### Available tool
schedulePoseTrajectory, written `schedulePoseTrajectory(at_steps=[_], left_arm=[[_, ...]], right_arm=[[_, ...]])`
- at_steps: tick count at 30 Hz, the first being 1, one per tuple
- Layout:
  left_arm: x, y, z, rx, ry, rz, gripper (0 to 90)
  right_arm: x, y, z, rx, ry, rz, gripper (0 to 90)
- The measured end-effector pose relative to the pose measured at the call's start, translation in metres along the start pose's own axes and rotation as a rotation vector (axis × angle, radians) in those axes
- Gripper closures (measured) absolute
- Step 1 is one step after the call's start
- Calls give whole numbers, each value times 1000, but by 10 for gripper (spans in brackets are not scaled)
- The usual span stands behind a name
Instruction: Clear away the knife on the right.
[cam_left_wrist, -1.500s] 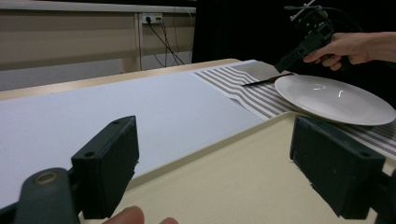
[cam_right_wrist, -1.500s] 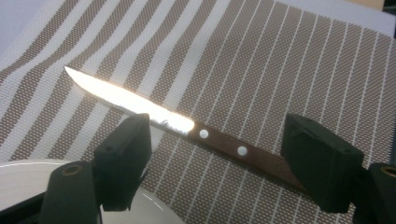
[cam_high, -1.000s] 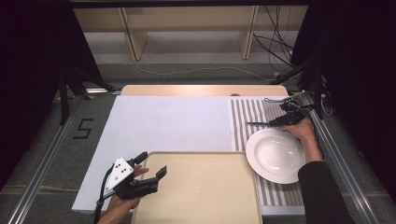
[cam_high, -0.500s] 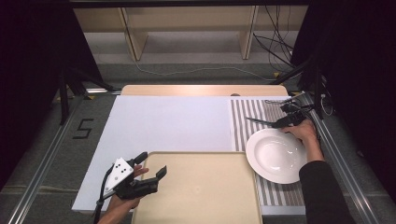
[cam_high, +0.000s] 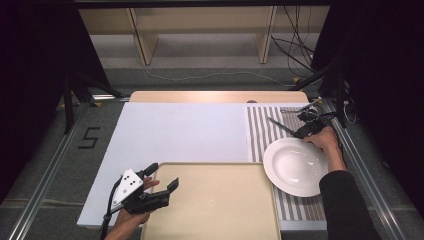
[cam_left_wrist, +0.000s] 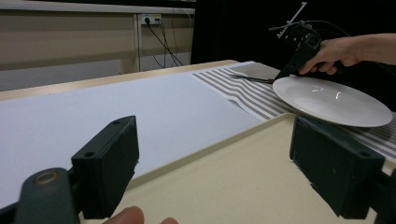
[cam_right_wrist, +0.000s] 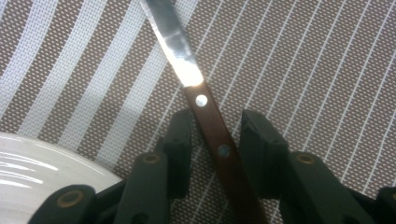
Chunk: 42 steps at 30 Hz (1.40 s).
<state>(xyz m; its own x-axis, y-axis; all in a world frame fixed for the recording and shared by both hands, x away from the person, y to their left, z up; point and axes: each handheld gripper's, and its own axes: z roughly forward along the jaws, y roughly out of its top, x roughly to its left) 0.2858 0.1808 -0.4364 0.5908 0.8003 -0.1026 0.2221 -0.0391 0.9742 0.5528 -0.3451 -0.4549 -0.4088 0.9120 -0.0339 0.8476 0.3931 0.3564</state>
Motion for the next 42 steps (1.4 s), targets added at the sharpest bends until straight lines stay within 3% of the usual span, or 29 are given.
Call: schedulePoseTrajectory(at_steps=[3, 5, 6, 9, 15, 21, 25, 27, 35, 42], left_arm=[[0, 0, 0, 1, -2, -1, 156], [0, 0, 0, 4, -2, 1, 157], [0, 0, 0, 2, -1, -1, 157], [0, 0, 0, 2, 1, -1, 157], [1, -1, 0, 5, 1, -2, 157], [1, -1, 1, 6, 3, -3, 157], [1, -1, 1, 6, 4, -3, 157], [1, -1, 0, 6, 4, -1, 157], [1, -1, 1, 5, 6, -1, 157], [1, -1, 1, 9, 8, 1, 157]], right_arm=[[5, 2, 0, 14, -3, -33, 762], [8, 4, 0, 23, -23, -61, 765], [12, 5, 0, 31, -48, -116, 772], [15, 6, 0, 30, -71, -147, 774], [16, 4, -2, 9, -110, -194, 776], [13, 6, -14, -48, -149, -203, 777], [15, 5, -17, -39, -180, -235, 777], [14, 5, -21, -73, -194, -223, 777], [14, 7, -40, -176, -170, -212, 777], [37, 3, -65, -273, -127, -238, 776]])
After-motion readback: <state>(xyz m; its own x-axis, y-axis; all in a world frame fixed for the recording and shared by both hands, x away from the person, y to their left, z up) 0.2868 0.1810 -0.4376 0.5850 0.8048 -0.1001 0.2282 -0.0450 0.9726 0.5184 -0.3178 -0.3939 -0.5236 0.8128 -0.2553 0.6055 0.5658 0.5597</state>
